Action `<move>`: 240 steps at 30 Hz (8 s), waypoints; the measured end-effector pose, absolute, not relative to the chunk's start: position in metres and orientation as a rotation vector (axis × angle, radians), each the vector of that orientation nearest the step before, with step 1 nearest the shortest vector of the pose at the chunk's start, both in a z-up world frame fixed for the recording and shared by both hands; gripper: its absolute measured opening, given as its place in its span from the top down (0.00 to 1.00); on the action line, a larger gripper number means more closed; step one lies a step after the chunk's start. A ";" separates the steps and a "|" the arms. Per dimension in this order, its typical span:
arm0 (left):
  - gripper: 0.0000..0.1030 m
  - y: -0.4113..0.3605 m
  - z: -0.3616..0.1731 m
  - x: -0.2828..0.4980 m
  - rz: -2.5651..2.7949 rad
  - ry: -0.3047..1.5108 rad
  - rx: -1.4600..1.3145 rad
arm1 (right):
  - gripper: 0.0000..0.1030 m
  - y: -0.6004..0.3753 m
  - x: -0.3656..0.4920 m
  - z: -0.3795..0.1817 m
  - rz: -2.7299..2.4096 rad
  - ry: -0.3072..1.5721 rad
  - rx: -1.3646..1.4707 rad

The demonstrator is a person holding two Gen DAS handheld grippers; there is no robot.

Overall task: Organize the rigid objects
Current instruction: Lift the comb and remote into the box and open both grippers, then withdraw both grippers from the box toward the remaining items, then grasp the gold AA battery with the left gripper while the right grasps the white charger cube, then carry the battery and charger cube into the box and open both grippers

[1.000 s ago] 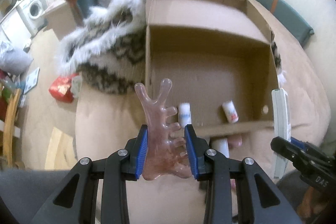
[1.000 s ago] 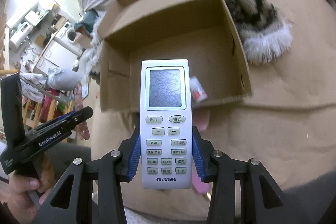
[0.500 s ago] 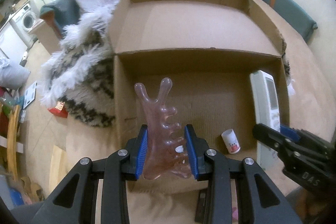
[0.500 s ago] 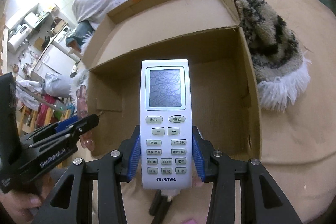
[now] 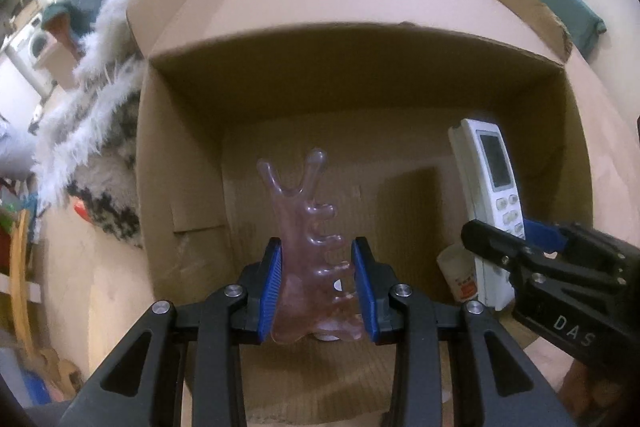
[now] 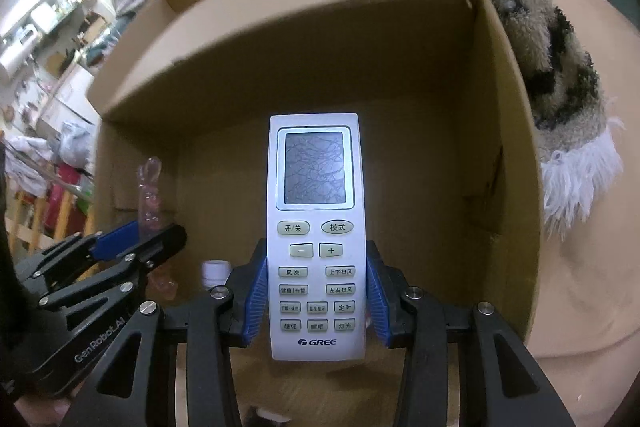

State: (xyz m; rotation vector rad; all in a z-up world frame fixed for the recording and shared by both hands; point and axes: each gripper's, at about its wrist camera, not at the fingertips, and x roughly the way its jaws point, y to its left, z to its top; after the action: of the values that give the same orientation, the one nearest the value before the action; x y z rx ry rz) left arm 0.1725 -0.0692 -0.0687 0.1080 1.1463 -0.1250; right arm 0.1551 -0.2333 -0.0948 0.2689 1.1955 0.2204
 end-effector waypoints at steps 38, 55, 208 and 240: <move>0.36 -0.088 -0.090 0.177 -0.132 1.149 0.145 | 0.18 -0.234 0.163 -0.101 0.240 1.155 0.373; 0.33 -0.079 -0.066 0.161 -0.145 1.102 0.129 | 0.18 -0.235 0.159 -0.090 0.240 1.113 0.400; 0.91 -0.050 -0.067 0.145 -0.127 1.156 0.038 | 0.73 -0.233 0.116 -0.071 0.091 1.054 0.040; 0.86 -0.063 -0.082 0.142 -0.097 1.172 0.086 | 0.34 -0.247 0.128 -0.077 0.149 1.099 0.181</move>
State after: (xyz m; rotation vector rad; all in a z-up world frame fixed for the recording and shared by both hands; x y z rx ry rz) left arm 0.1417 -0.0631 -0.0820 0.0862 1.1722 -0.0973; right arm 0.1283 -0.2466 -0.0767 0.1808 1.0986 0.1490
